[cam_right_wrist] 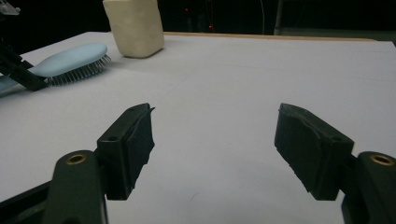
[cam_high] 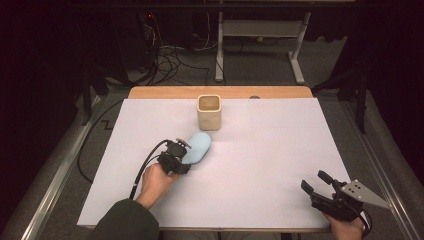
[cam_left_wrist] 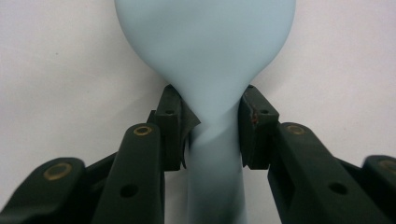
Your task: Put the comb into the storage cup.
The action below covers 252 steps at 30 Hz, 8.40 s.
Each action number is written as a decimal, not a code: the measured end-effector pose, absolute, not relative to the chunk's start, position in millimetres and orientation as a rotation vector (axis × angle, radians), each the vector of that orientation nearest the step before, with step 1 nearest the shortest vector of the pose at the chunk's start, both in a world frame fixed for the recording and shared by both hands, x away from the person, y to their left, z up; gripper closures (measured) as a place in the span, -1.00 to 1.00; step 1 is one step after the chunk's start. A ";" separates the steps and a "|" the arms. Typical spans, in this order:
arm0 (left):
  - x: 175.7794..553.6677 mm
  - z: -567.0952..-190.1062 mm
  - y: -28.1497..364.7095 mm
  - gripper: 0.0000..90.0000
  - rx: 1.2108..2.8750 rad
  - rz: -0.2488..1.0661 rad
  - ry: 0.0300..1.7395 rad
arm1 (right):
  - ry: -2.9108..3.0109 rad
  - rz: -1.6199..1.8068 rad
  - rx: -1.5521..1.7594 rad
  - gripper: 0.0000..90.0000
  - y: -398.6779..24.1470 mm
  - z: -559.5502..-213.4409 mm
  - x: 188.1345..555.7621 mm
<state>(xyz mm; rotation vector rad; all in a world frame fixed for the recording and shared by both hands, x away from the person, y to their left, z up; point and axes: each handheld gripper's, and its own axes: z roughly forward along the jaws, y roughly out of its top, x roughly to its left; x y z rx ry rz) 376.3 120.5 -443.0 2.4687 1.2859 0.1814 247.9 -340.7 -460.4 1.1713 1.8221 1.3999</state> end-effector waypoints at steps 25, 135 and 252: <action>371.9 -440.0 118.9 0.54 2.466 0.189 1.228 | 1.819 1.403 1.170 -0.37 -341.2 -460.3 247.8; 298.0 -403.8 53.5 0.54 2.337 0.197 0.723 | 2.052 1.551 1.025 -0.46 -238.4 -450.3 258.9; 304.6 -397.5 70.0 0.02 2.163 0.184 0.725 | 2.389 1.597 0.978 0.21 -150.1 -377.2 329.4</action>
